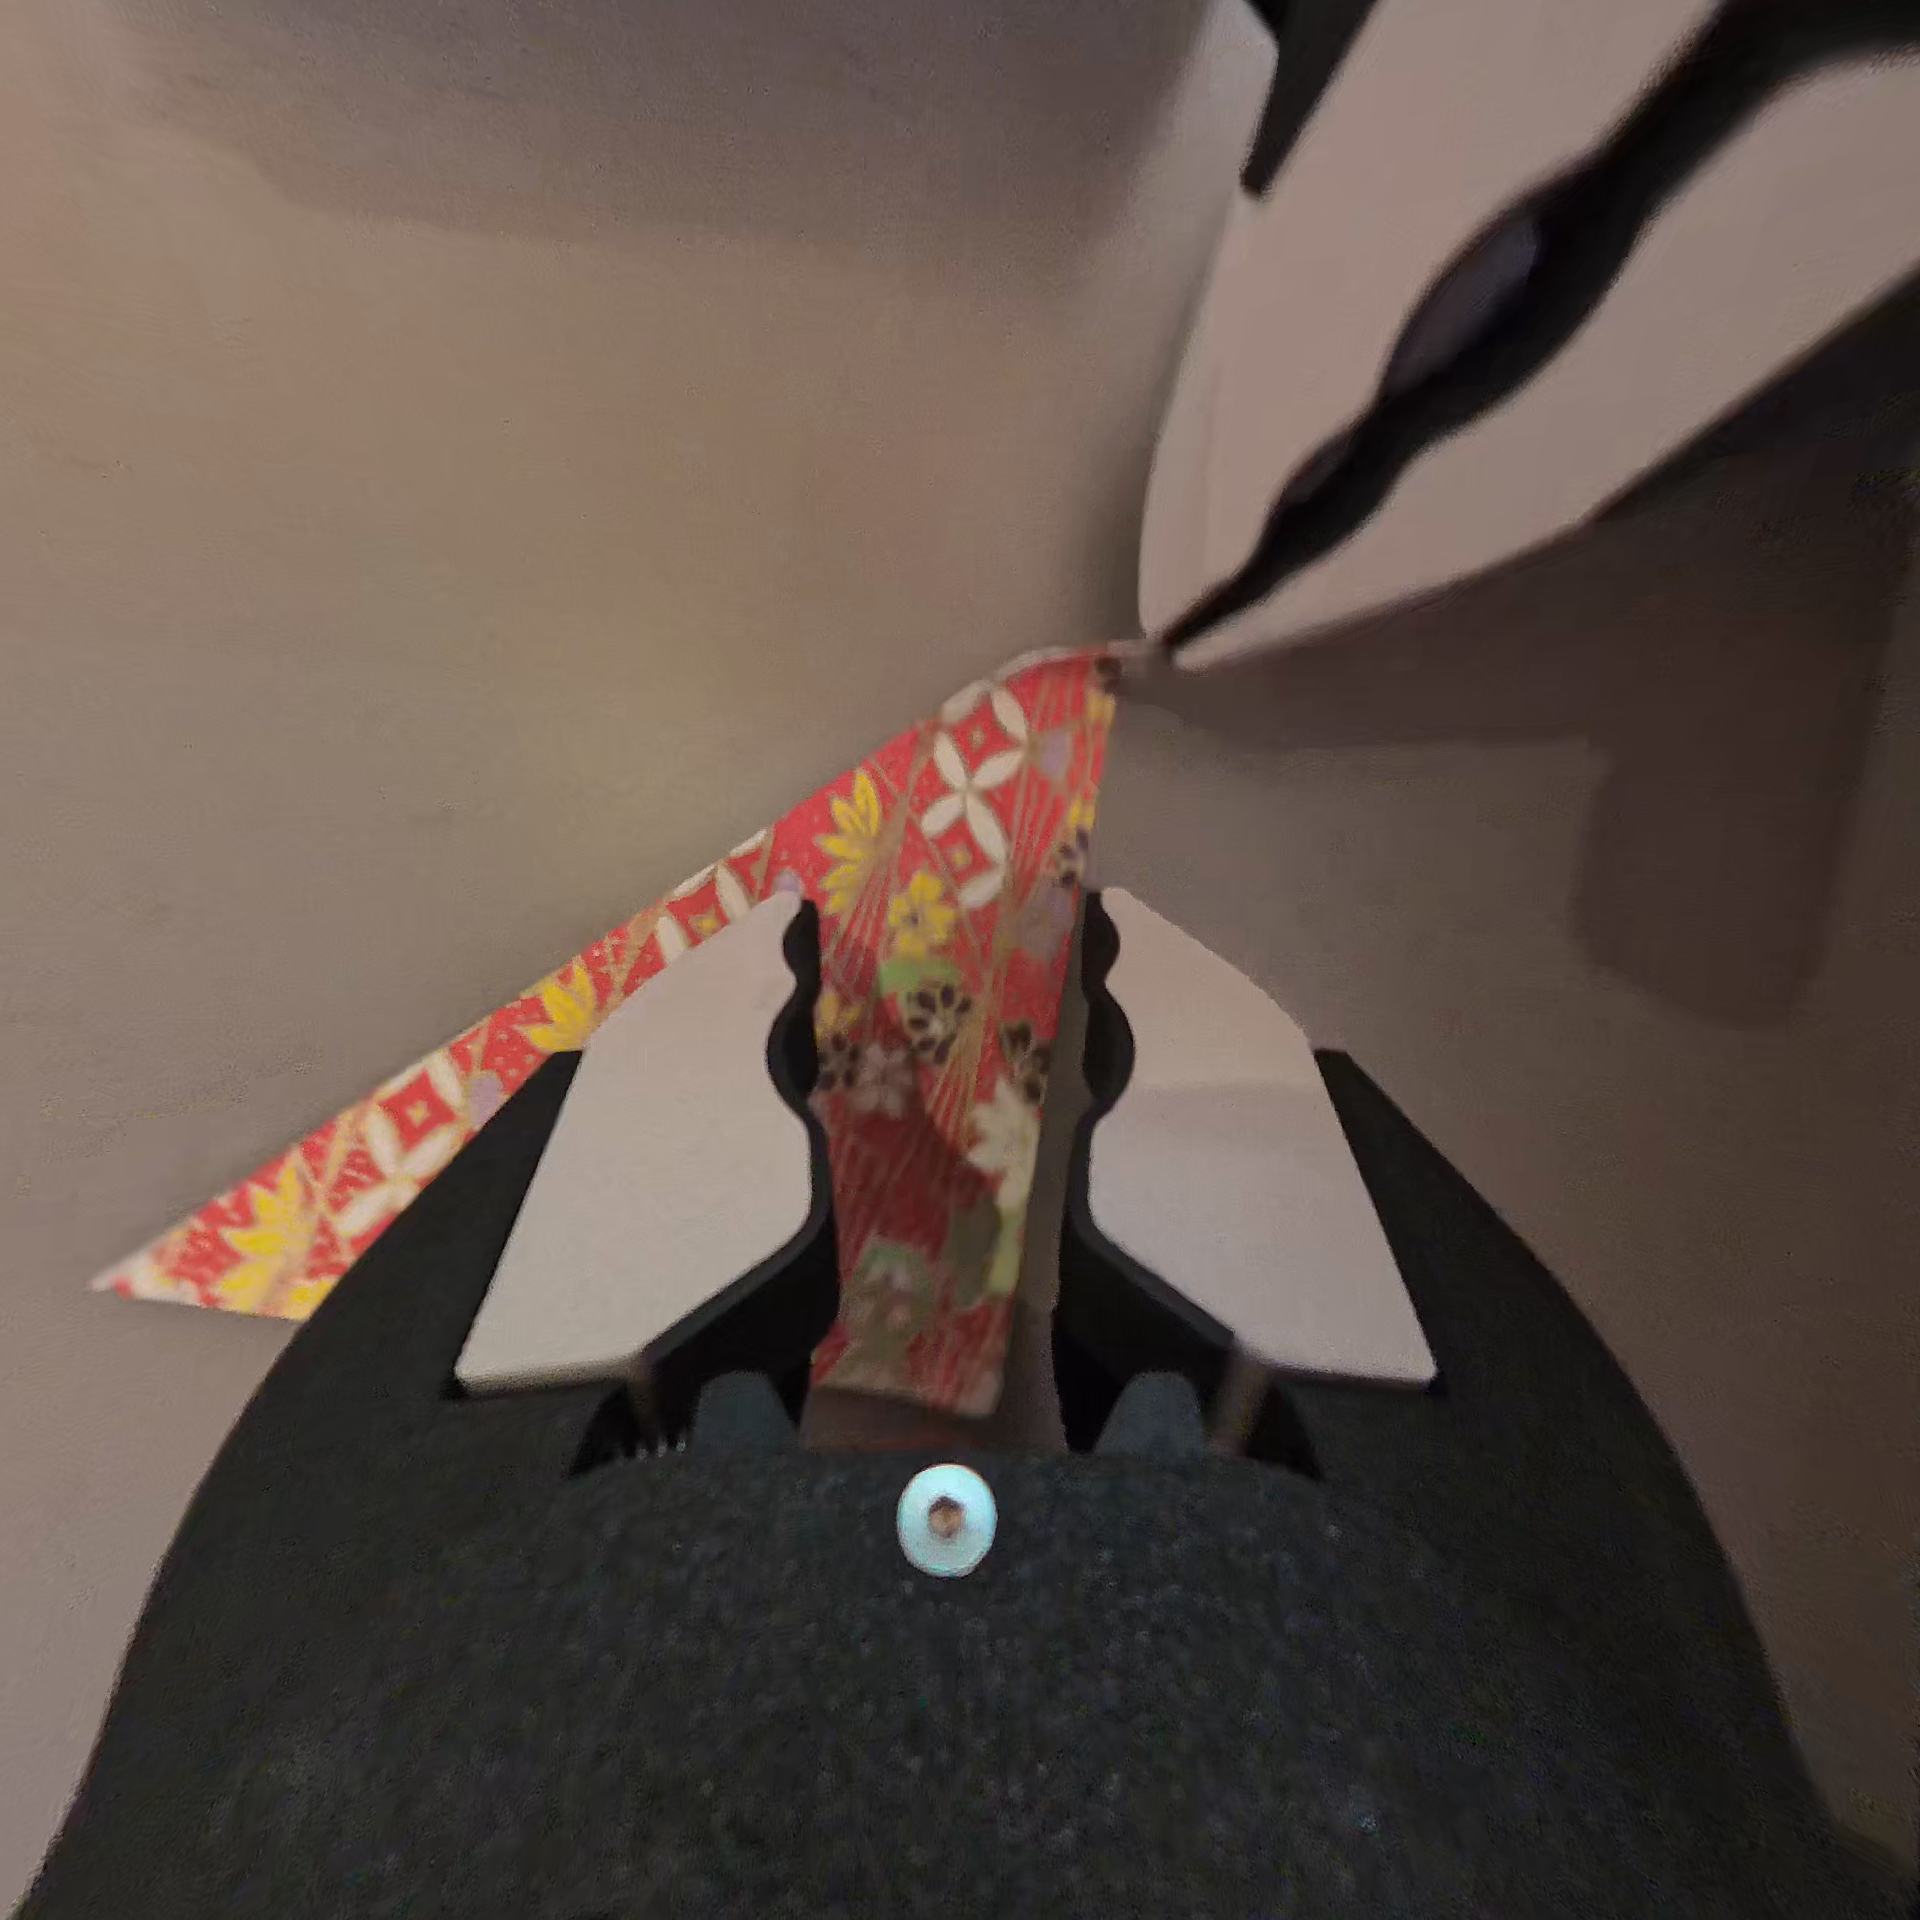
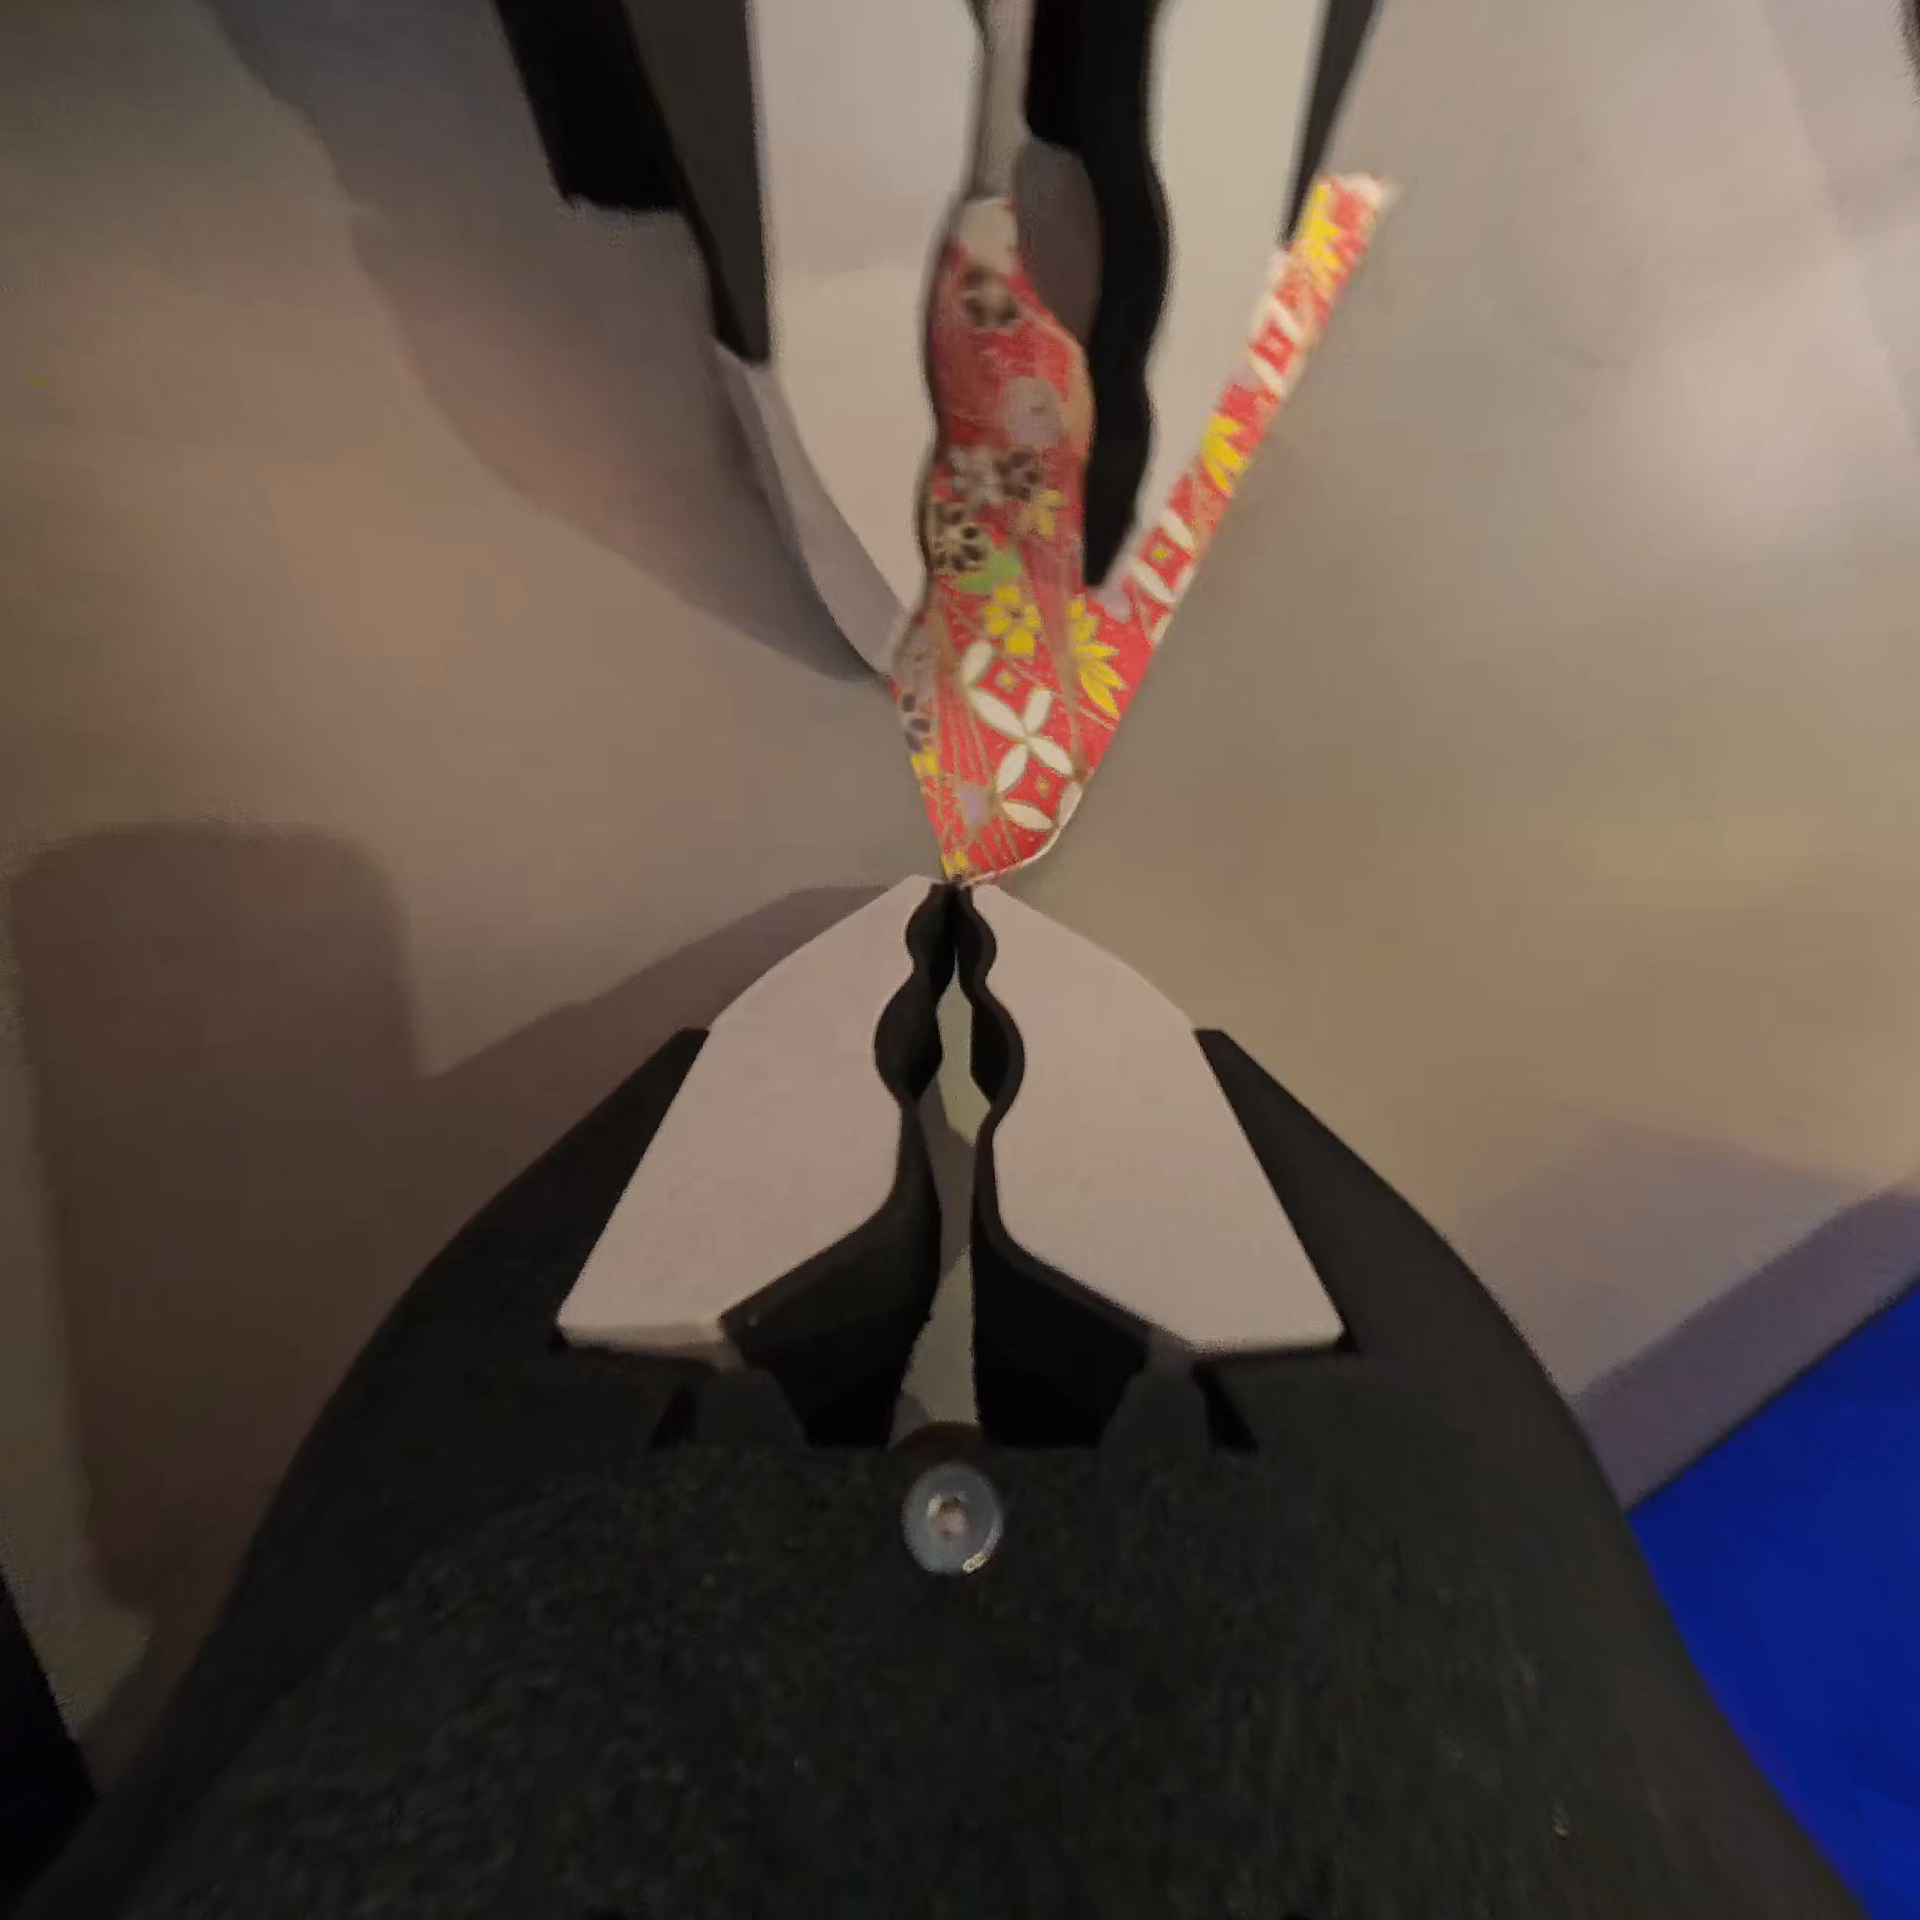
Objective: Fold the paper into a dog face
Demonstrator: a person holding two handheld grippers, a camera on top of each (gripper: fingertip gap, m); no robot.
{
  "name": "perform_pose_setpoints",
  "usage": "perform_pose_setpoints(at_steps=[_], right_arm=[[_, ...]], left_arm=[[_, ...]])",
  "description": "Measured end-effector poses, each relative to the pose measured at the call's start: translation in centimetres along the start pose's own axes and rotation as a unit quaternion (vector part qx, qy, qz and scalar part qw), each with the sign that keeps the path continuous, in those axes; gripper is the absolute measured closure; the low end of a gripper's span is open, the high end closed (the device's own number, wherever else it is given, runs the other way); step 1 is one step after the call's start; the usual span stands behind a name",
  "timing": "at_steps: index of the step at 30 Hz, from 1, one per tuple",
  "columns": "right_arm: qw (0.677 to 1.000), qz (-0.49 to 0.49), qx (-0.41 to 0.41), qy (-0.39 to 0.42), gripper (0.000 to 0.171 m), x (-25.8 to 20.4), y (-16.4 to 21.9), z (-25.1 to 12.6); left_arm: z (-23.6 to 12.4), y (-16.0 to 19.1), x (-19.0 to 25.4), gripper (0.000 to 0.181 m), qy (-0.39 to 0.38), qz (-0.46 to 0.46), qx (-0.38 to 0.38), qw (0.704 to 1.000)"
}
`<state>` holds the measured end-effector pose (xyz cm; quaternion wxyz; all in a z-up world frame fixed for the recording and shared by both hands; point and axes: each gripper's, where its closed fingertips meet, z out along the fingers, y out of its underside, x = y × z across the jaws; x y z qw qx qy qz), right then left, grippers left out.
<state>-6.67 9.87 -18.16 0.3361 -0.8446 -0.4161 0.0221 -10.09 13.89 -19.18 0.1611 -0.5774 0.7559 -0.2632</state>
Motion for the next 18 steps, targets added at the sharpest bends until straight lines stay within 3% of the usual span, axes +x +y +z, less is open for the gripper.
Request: perform_pose_setpoints(at_steps=[8,15,18], right_arm=[[1.0,0.023,0.002,0.004,0.171,2.3,1.2,-0.2],[0.999,0.034,-0.006,0.01,0.171,2.9,1.9,0.0],[0.999,0.038,-0.012,0.017,0.171,3.4,2.3,-0.1]], left_arm=[[-1.2,-2.5,-0.8,0.146,0.003,0.096,0.069,0.993],[0.8,-1.1,-2.0,0.158,0.011,0.076,0.02,0.997],[0.9,-0.9,-1.9,0.181,0.011,0.08,0.017,0.997]])
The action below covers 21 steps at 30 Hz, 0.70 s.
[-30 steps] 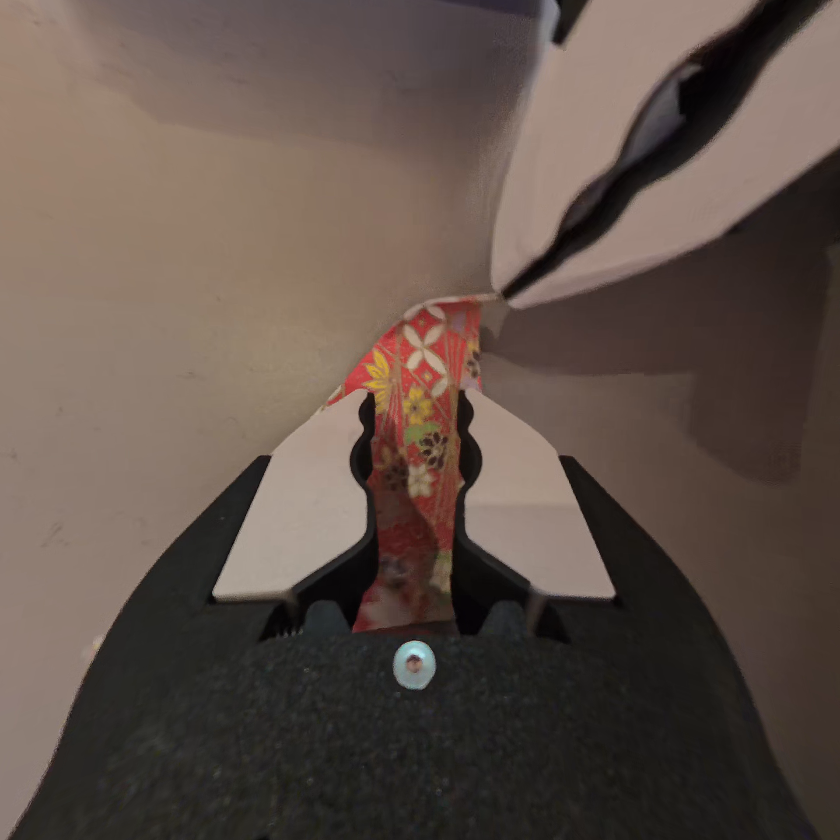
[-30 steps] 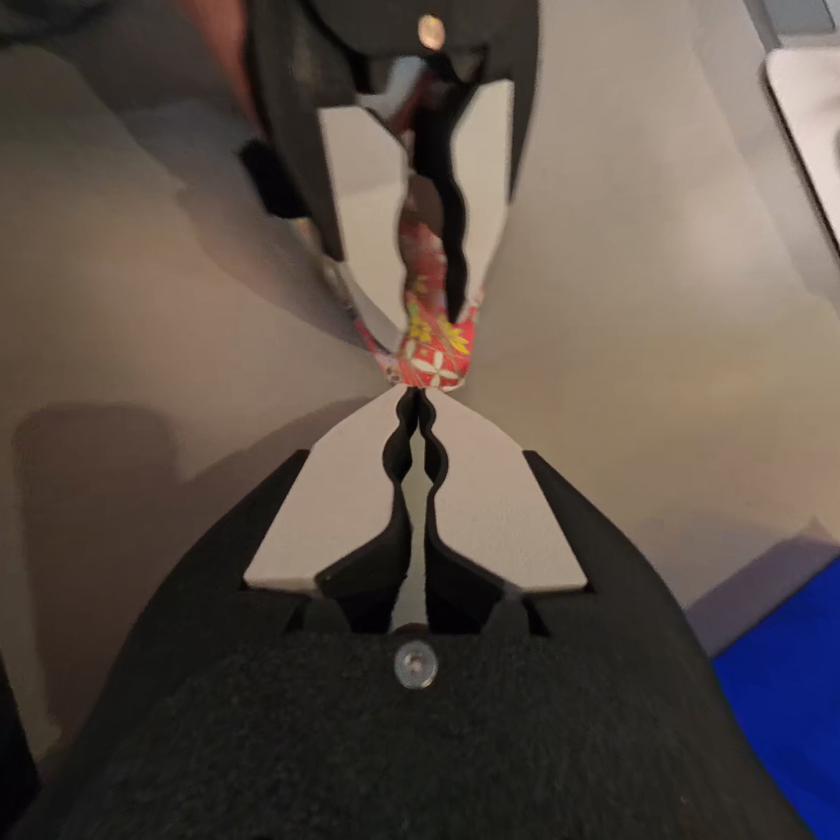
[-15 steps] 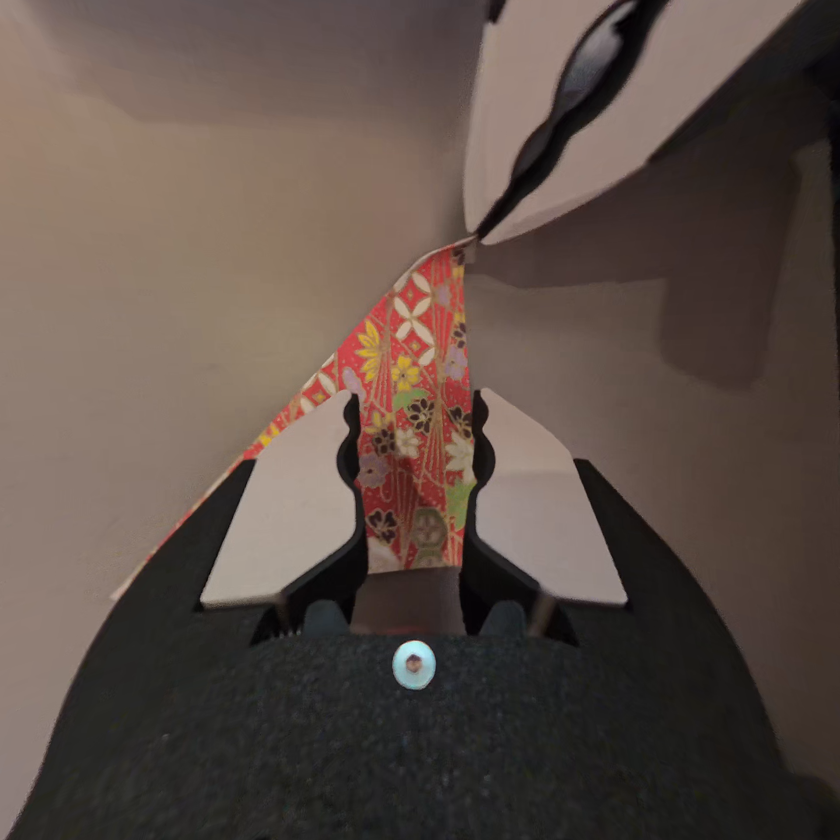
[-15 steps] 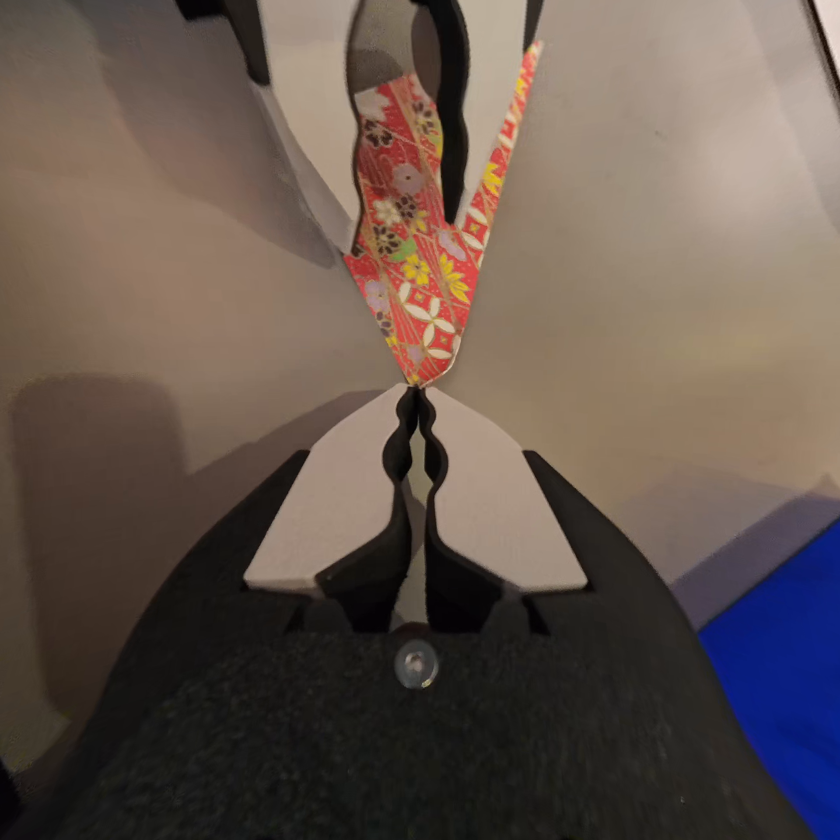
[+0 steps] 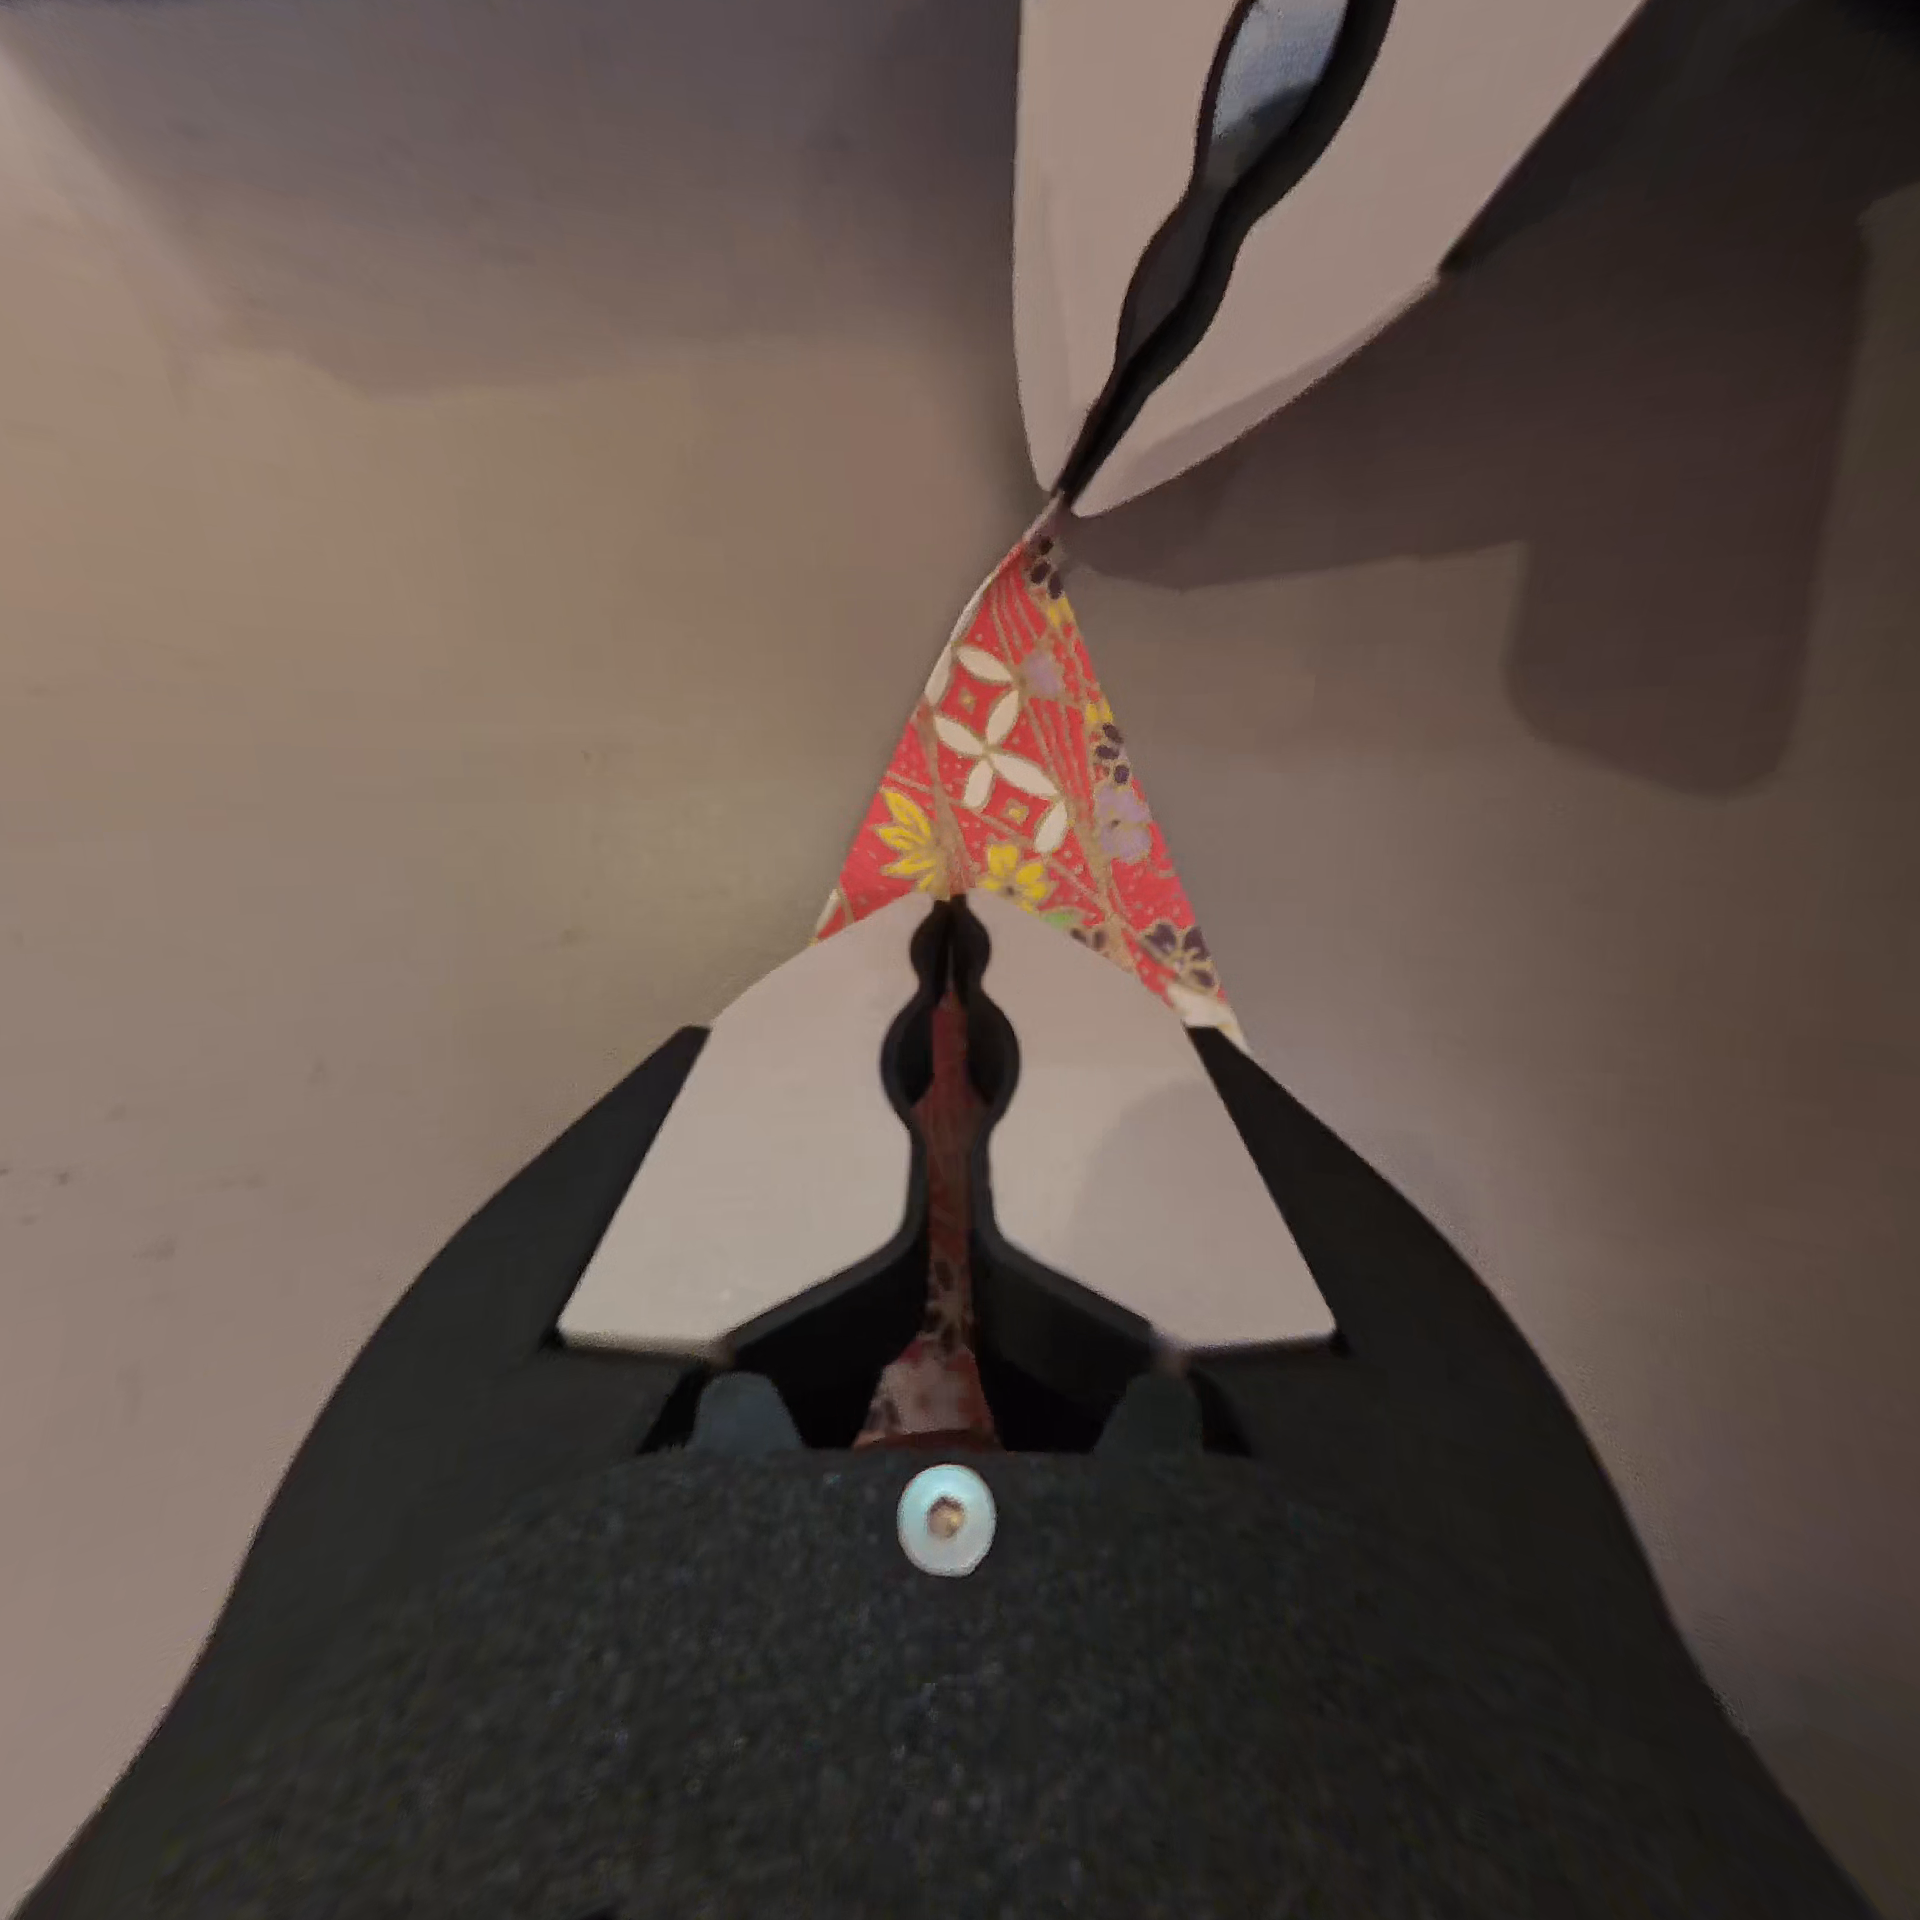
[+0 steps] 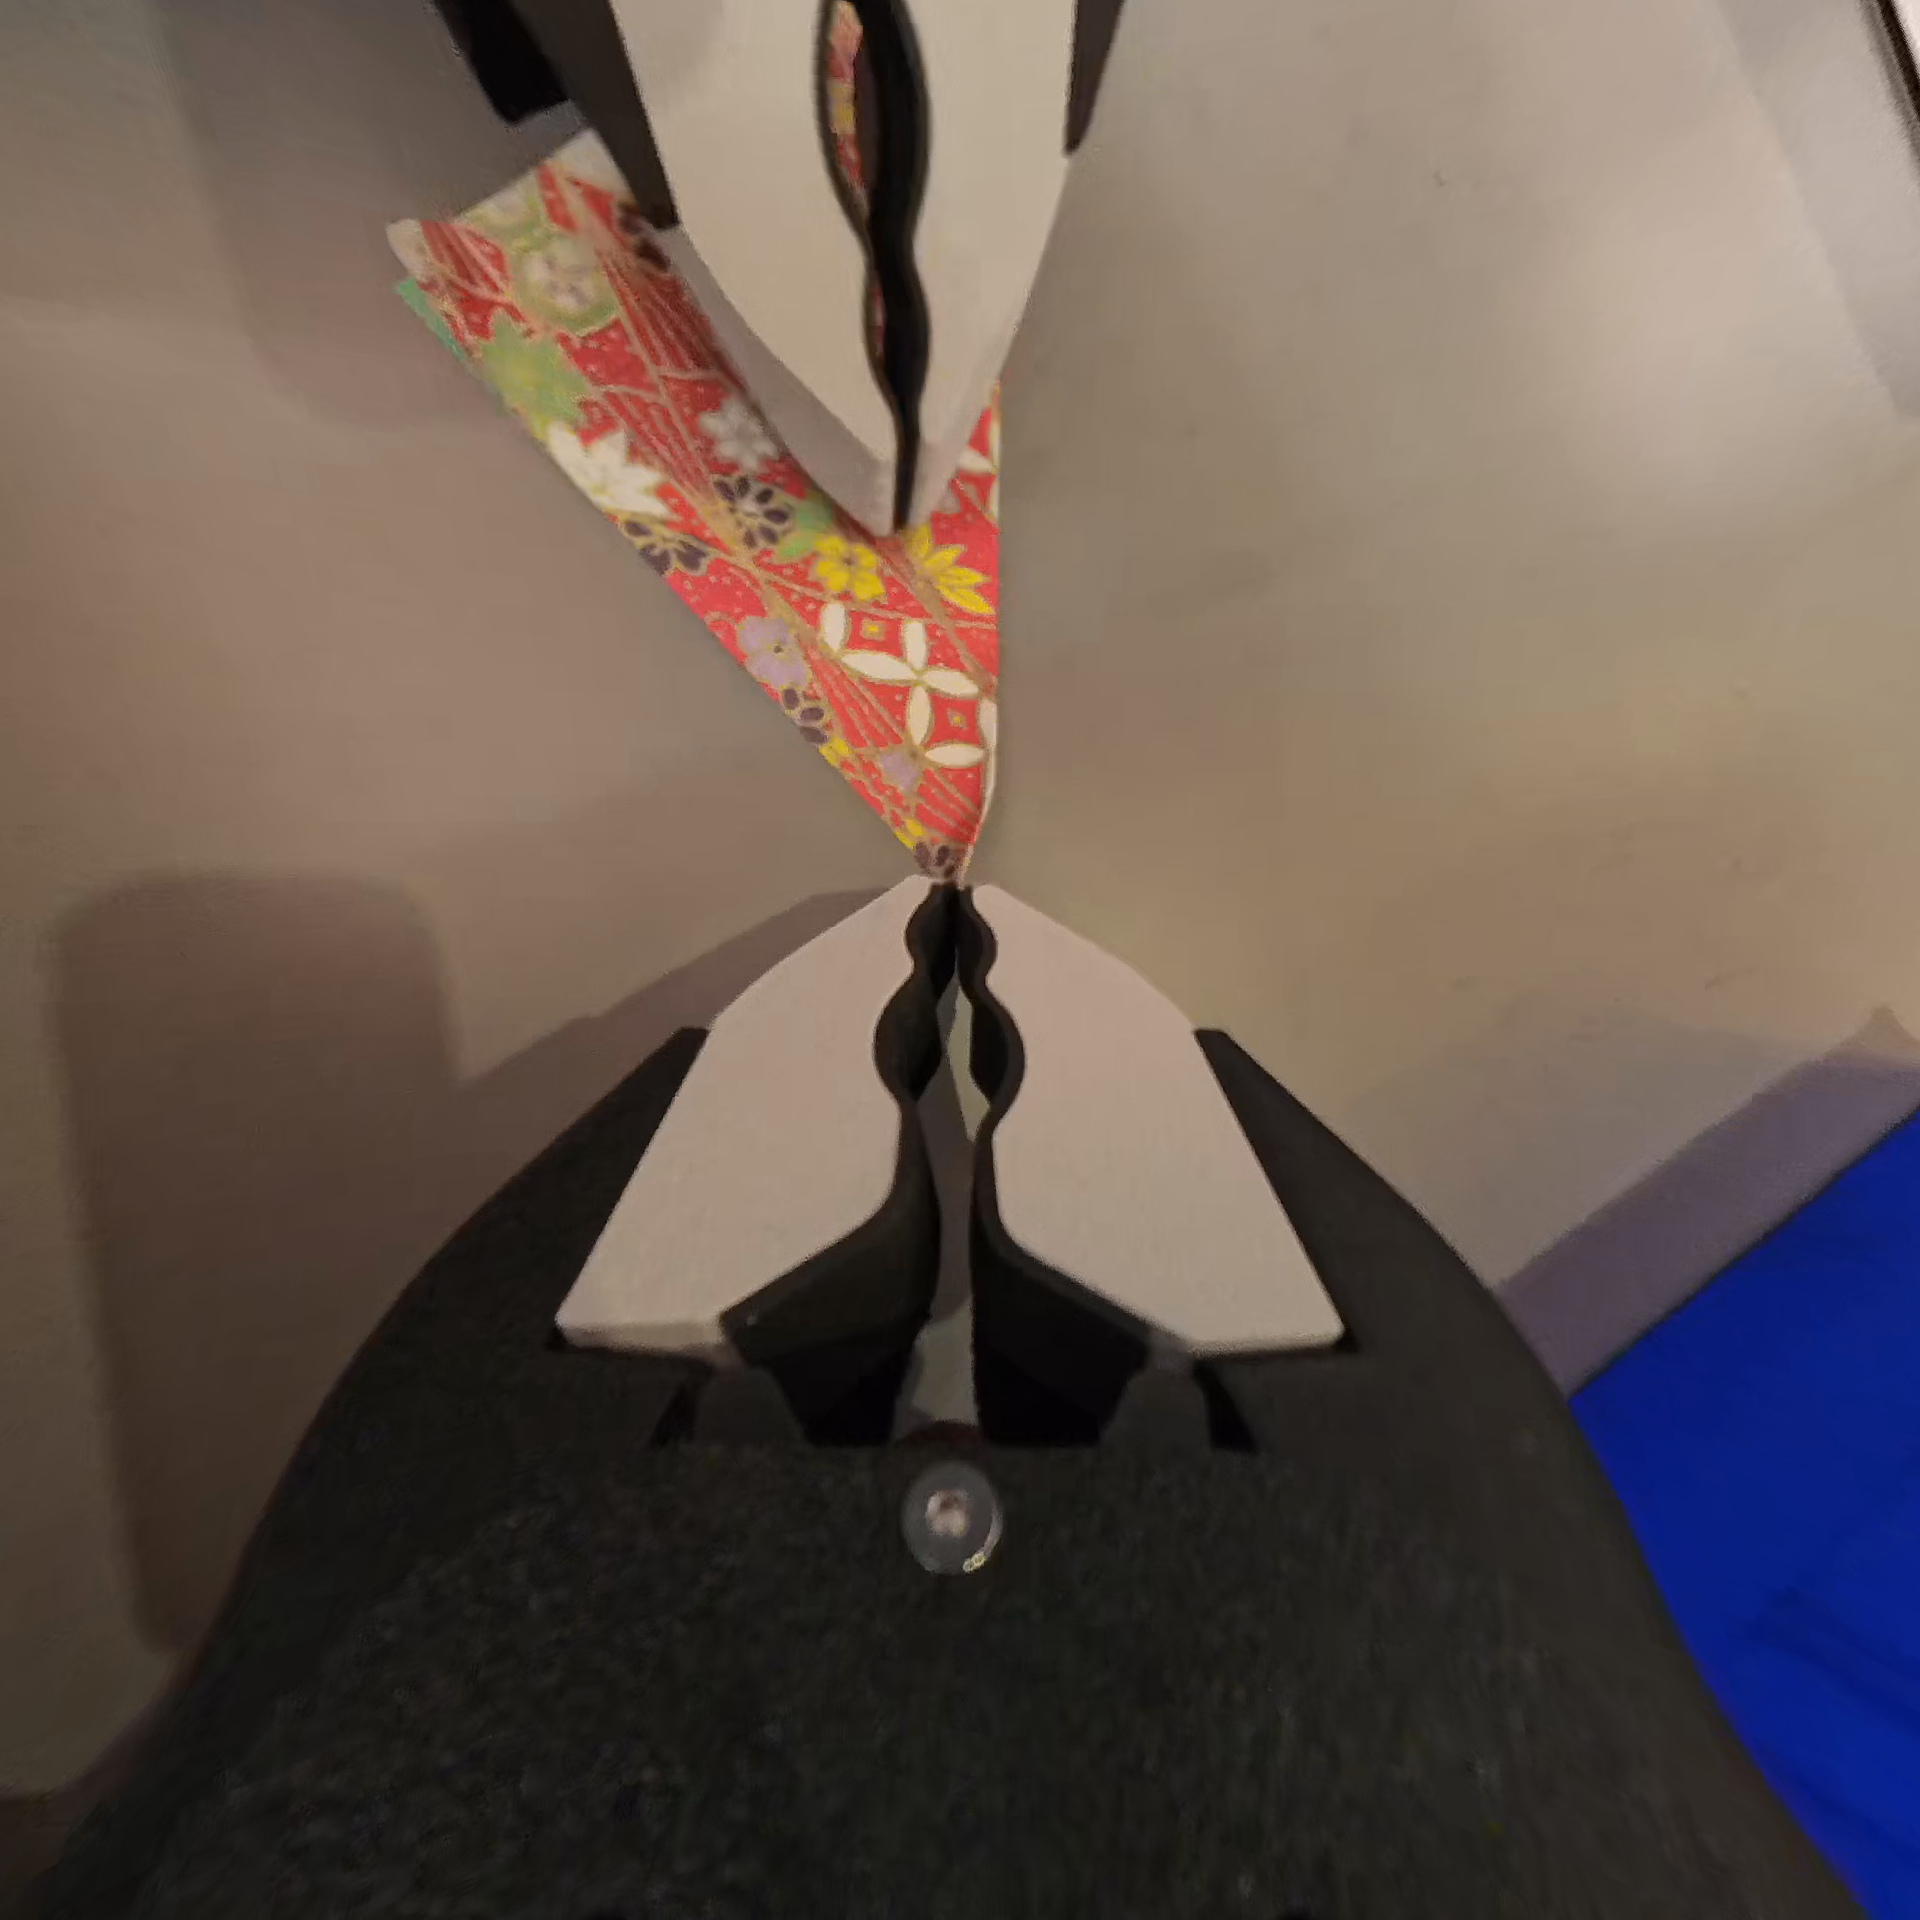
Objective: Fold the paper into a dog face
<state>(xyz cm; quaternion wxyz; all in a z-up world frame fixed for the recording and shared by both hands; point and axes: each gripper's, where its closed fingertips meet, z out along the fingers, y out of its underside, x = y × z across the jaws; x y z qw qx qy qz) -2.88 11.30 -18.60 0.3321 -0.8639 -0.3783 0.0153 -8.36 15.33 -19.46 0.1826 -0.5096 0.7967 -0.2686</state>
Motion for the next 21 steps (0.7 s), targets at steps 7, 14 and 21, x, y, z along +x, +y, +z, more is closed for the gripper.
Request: perform_pose_setpoints(at_steps=[7,14,21], right_arm=[[1.0,0.011,0.015,0.02,0.171,0.6,-1.0,-0.3],[0.995,-0.066,0.075,-0.001,0.171,-3.5,-5.4,-1.5],[0.996,-0.087,-0.016,-0.027,0.171,-6.1,-3.0,1.4]], left_arm=[[0.1,0.0,0.0,0.181,-0.025,-0.002,-0.005,1.0],[0.1,0.0,0.0,0.181,-0.047,-0.014,-0.001,0.999],[0.1,0.0,-0.1,0.181,-0.055,-0.016,0.007,0.998]])
